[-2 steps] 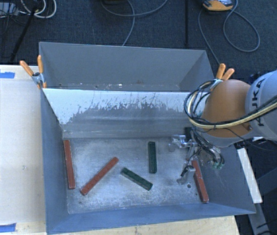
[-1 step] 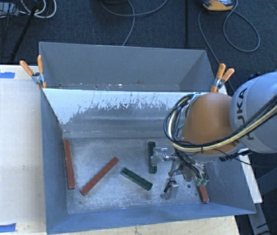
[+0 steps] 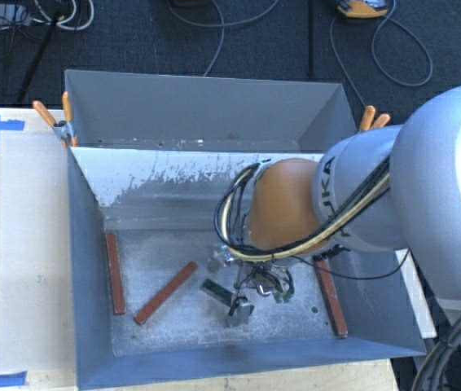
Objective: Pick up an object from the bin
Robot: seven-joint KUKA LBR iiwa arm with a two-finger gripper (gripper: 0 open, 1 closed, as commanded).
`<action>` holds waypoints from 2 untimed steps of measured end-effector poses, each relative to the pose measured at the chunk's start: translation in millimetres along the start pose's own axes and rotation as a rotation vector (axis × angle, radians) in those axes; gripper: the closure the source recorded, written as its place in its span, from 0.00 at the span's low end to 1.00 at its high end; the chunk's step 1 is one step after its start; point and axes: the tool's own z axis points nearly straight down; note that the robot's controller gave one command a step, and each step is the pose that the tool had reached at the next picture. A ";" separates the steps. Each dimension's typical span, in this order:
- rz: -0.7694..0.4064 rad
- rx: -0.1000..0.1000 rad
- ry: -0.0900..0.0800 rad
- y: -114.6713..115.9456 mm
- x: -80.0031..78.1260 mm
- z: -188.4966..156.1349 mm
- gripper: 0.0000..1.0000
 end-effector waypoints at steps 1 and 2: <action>0.002 0.003 -0.001 -3.0 0.4 -3.6 1.00; 0.034 0.004 -0.010 -27.1 -4.5 -183.2 1.00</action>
Offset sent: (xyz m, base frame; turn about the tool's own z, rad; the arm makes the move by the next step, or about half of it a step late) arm 0.0000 0.0000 0.0000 0.0000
